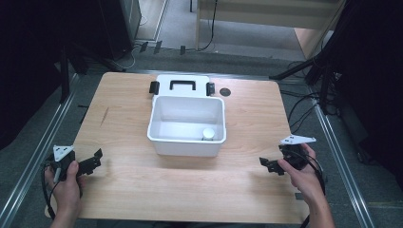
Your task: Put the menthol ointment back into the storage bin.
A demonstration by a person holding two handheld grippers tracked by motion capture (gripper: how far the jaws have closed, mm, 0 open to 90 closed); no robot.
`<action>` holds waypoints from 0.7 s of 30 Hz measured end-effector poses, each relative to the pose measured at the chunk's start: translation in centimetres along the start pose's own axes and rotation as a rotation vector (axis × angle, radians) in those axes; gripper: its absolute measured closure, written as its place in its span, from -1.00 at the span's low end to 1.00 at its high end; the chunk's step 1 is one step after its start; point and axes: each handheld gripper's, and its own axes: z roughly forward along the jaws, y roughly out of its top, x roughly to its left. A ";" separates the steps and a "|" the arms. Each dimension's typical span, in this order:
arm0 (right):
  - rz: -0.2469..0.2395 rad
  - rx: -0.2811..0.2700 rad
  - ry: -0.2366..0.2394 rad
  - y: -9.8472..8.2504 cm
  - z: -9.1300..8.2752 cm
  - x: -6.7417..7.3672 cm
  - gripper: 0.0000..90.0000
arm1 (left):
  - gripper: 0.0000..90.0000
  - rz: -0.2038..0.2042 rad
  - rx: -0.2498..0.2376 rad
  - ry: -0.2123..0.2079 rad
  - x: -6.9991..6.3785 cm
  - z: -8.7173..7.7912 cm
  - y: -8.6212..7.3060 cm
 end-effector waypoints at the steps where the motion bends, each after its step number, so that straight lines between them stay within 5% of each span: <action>1: 0.011 -0.017 -0.005 -0.5 -0.1 -0.1 -0.95 | -1.00 0.000 0.000 0.000 0.0 0.0 0.0; 13: 0.143 -0.216 -0.051 -6.5 -1.6 -0.3 -1.00 | -1.00 -0.004 -0.007 0.003 -0.1 0.0 0.0; 21: 0.191 -0.268 -0.104 -8.1 -1.8 -0.1 -1.00 | -1.00 0.001 0.000 0.002 -0.1 0.0 0.0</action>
